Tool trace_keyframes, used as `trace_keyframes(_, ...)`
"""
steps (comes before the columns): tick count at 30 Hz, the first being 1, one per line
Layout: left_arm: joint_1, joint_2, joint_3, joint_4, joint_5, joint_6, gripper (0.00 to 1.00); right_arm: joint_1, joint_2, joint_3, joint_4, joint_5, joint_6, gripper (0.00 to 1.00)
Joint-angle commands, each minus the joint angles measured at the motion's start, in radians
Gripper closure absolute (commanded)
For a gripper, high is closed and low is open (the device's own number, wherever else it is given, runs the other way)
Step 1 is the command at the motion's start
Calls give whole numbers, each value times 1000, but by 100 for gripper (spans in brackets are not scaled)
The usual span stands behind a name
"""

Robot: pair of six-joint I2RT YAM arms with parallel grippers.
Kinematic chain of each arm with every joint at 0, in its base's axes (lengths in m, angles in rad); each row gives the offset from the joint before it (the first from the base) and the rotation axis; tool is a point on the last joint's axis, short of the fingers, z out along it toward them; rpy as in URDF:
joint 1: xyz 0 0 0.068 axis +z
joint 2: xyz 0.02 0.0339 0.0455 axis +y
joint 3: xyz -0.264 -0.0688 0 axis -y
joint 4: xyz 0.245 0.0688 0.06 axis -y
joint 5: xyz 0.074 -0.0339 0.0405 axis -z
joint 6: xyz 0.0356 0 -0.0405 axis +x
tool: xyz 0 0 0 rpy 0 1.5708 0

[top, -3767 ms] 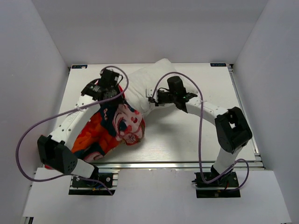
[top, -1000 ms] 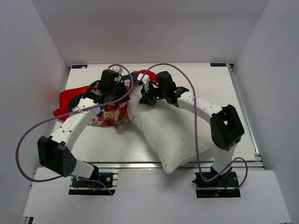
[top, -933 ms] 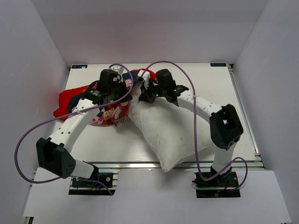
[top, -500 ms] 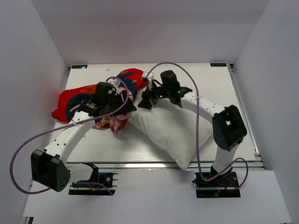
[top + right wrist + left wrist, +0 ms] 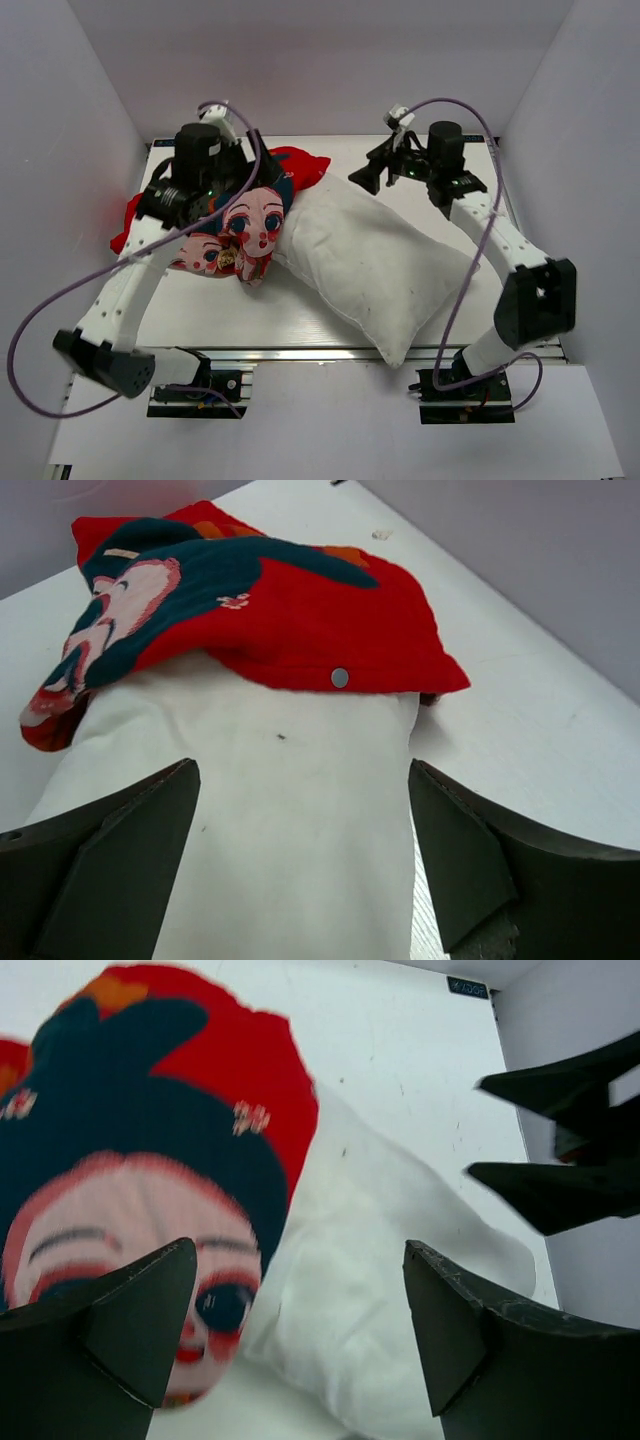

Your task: Put the pillow into the pillowcase

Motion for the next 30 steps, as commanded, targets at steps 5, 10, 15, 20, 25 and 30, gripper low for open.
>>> trace_keyframes(5, -60, 401, 282, 46, 6, 168, 7, 8, 311, 212, -134, -47, 161, 11)
trace_keyframes(10, -139, 686, 565, -81, -113, 271, 8, 10, 403, 232, -160, -67, 130, 11)
trace_keyframes(15, -154, 776, 576, -148, -255, 280, 27, 10, 431, 224, -186, -73, 106, 11)
trace_keyframes(20, -156, 721, 462, -132, -295, 263, 67, 14, 498, 238, -221, -88, 106, 34)
trace_keyframes(25, -156, 664, 477, -112, -234, 219, 85, 32, 598, 379, -332, -177, 112, 87)
trace_keyframes(30, -154, 661, 575, -2, 86, 118, 97, 54, 577, 454, -236, -254, 275, 100)
